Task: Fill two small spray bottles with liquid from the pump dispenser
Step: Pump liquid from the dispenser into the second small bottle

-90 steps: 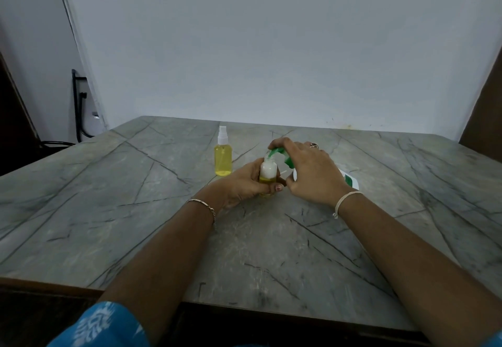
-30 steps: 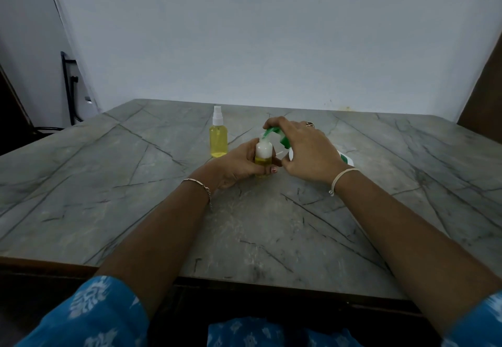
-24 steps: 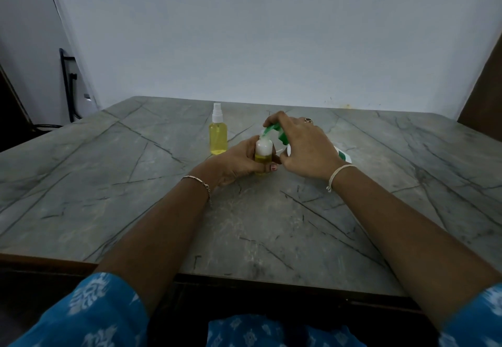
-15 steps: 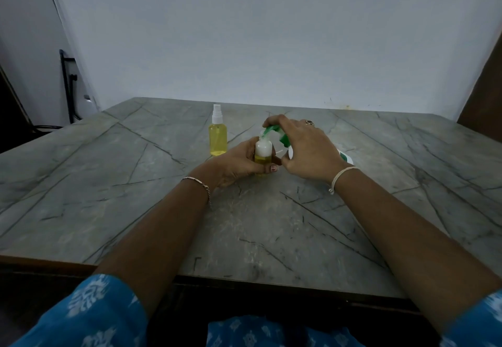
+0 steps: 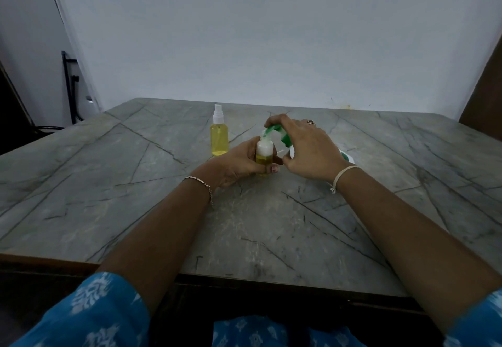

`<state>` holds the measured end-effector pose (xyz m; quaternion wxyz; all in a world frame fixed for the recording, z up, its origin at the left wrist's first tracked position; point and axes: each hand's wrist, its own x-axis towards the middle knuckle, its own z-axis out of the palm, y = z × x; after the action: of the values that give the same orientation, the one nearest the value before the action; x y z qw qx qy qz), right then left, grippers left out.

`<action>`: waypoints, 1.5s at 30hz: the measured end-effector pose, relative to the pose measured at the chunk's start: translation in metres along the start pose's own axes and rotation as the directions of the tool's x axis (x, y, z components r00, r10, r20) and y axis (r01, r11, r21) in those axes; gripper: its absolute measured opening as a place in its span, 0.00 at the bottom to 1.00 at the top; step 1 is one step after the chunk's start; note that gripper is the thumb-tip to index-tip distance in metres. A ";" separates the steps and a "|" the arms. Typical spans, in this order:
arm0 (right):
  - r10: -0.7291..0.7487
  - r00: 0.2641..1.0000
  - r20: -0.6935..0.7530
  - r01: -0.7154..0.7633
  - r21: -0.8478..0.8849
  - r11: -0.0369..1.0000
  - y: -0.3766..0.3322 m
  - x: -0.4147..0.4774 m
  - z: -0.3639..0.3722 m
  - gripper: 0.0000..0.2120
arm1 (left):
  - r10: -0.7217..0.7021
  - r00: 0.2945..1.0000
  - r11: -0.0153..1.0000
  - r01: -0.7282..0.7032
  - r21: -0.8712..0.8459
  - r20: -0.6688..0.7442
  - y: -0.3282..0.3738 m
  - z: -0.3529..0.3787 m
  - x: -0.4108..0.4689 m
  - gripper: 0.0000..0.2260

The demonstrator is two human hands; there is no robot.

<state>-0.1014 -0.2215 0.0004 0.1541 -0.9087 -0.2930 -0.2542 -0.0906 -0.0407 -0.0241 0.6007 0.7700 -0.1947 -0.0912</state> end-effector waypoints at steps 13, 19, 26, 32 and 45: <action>-0.017 1.000 0.000 0.017 0.012 1.000 0.000 0.000 0.000 0.31 | 0.000 1.000 1.000 0.000 0.004 0.011 -0.001 -0.002 0.001 0.20; -0.008 1.000 0.008 0.008 0.016 1.000 0.001 0.000 -0.001 0.30 | -0.006 1.000 1.000 0.006 -0.002 0.015 0.000 0.000 0.000 0.22; -0.014 1.000 -0.001 0.014 0.039 0.999 -0.001 0.003 0.000 0.28 | -0.015 1.000 1.000 0.015 -0.003 0.004 0.001 0.000 0.000 0.27; -0.029 0.999 0.022 0.028 0.040 0.999 0.004 0.000 -0.001 0.31 | -0.029 1.000 0.999 0.029 0.021 0.005 0.004 0.001 -0.002 0.26; -0.018 1.000 0.017 0.018 0.019 1.000 0.005 0.001 0.001 0.33 | -0.036 0.999 0.999 0.036 0.004 0.006 0.001 0.001 -0.002 0.27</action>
<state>-0.0967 -0.2245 -0.0007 0.1580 -0.9067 -0.3048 -0.2451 -0.0928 -0.0408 -0.0232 0.5967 0.7744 -0.1826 -0.1040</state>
